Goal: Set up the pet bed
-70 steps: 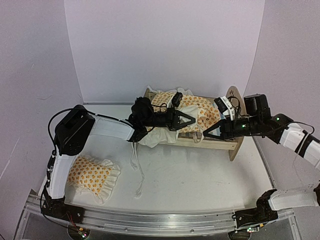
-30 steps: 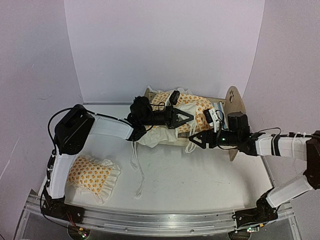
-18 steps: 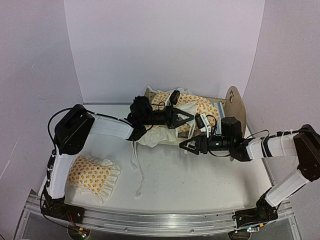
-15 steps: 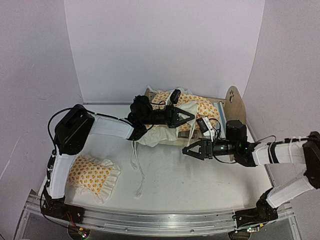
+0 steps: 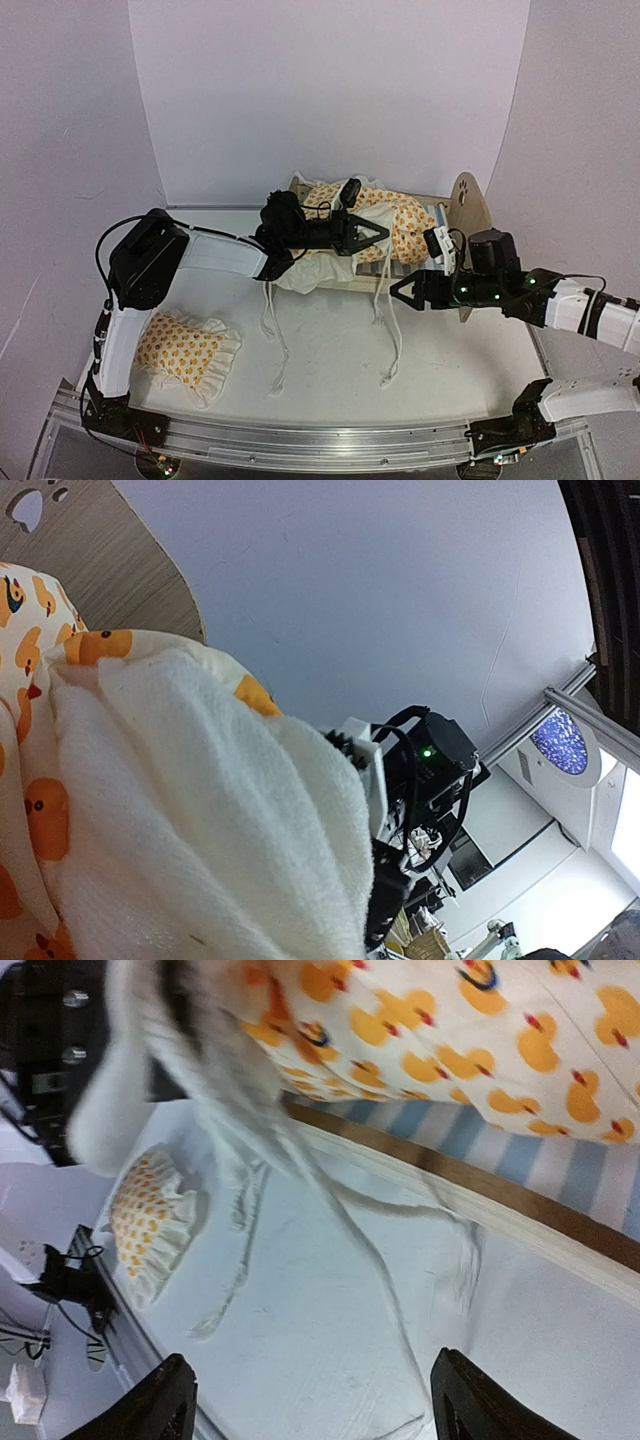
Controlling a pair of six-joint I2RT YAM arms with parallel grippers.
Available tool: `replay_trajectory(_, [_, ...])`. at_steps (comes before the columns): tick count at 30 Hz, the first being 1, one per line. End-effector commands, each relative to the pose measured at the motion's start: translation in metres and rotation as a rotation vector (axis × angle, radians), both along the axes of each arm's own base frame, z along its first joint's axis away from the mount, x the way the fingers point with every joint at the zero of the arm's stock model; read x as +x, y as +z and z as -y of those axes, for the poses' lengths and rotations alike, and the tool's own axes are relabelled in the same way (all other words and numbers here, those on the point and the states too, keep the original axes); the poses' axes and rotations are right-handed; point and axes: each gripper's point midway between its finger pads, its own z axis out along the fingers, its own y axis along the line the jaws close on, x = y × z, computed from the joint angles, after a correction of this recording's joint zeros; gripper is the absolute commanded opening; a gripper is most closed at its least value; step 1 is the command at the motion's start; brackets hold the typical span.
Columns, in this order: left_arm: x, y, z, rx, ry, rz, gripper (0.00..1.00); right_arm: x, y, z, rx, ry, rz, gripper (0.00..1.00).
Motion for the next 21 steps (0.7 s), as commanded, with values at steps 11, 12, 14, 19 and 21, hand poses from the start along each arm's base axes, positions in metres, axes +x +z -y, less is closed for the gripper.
replay_trajectory(11, [-0.002,0.031,-0.003,-0.075,0.008,0.068,0.00,0.037,0.061,-0.027,0.061,0.053,0.288,0.48])
replay_trajectory(12, [-0.002,0.030,-0.003,-0.074,0.008,0.067,0.00,0.036,0.065,-0.028,0.072,0.062,0.299,0.41])
replay_trajectory(14, [-0.002,0.029,-0.002,-0.074,0.008,0.066,0.00,0.035,0.065,-0.029,0.080,0.071,0.301,0.32])
replay_trajectory(19, [-0.002,0.030,-0.002,-0.076,0.007,0.068,0.00,0.041,0.061,-0.034,0.089,0.062,0.280,0.28])
replay_trajectory(21, [-0.002,0.031,-0.003,-0.077,0.008,0.070,0.00,0.045,0.057,-0.036,0.090,0.059,0.278,0.27])
